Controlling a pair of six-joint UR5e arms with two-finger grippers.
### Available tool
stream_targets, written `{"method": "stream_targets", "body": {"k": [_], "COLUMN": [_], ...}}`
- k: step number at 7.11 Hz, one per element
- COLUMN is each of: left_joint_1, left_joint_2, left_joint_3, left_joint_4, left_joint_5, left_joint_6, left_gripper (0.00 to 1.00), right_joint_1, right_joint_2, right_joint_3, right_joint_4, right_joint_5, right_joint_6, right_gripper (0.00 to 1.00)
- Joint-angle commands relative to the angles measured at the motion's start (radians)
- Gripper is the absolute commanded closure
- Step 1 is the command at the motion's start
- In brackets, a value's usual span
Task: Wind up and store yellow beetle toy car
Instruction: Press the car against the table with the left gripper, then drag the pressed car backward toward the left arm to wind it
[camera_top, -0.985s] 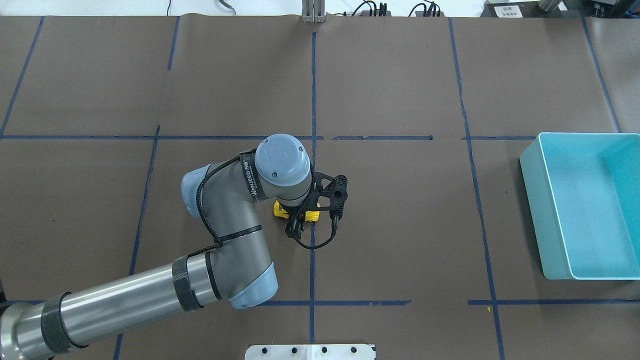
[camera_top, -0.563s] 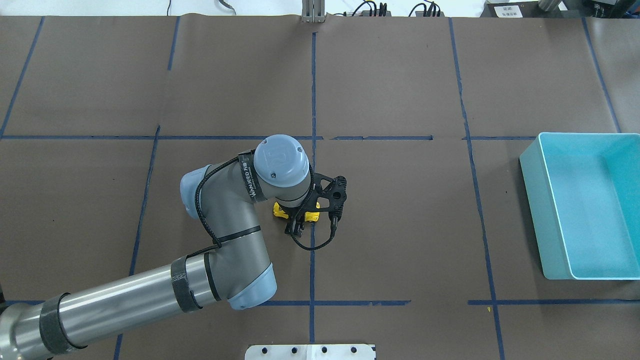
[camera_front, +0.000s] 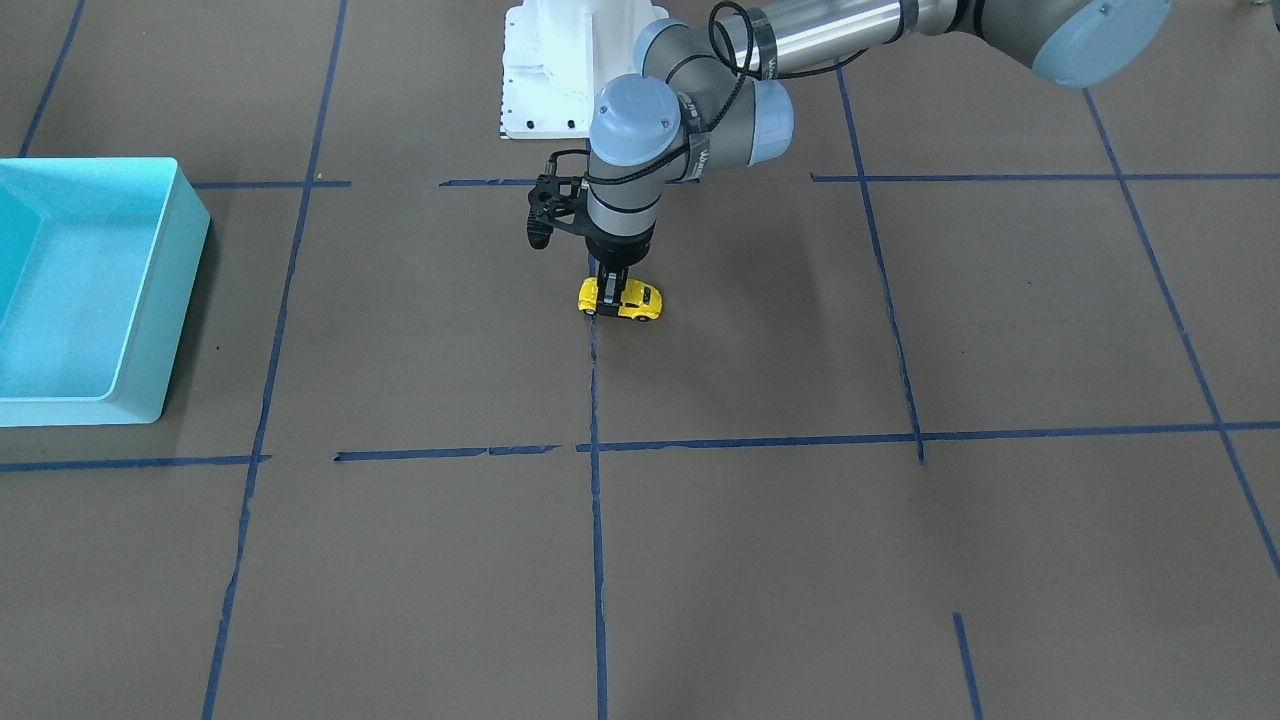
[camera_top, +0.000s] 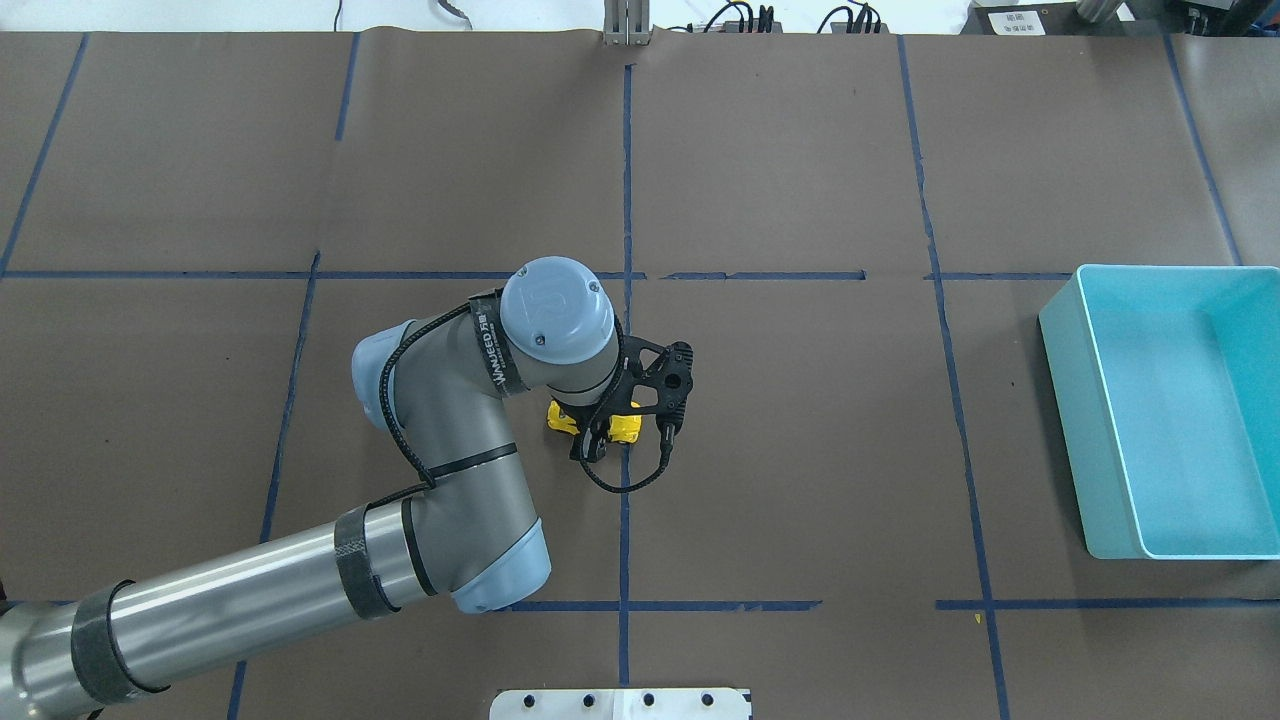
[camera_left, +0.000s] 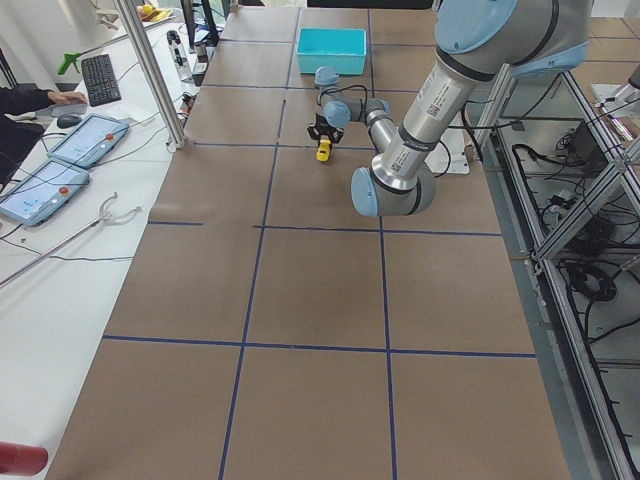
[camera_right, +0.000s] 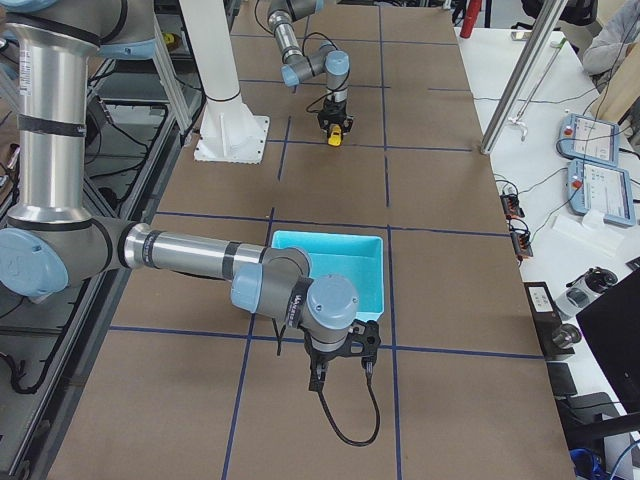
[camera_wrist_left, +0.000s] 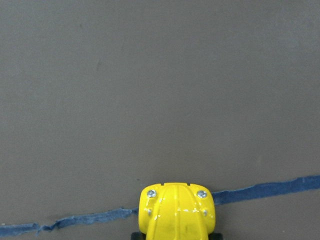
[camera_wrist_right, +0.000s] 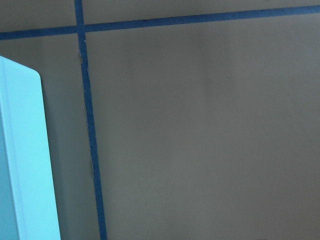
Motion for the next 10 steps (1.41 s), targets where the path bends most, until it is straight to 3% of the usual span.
{"method": "stream_targets", "body": {"k": [1, 3, 6, 10], "left_joint_1": [-0.024, -0.029, -0.037, -0.05], "left_joint_2": [0.004, 0.01, 0.093, 0.093], "left_joint_3": [-0.011, -0.014, -0.006, -0.002], "left_joint_4": [0.001, -0.029, -0.274, -0.282], "left_joint_5": [-0.032, -0.034, -0.034, -0.063], "left_joint_6": [0.0, -0.006, -0.066, -0.066], "left_gripper": [1.0, 1.0, 1.0, 1.0], "right_joint_1": [0.0, 0.0, 0.0, 0.0], "right_joint_2": [0.0, 0.0, 0.0, 0.0], "right_joint_3": [0.001, 0.001, -0.001, -0.001], "right_joint_4": [0.0, 0.0, 0.0, 0.0], "right_joint_5": [0.0, 0.0, 0.0, 0.0], "right_joint_6": [0.0, 0.0, 0.0, 0.0], "right_gripper": [0.0, 0.0, 0.0, 0.0]}}
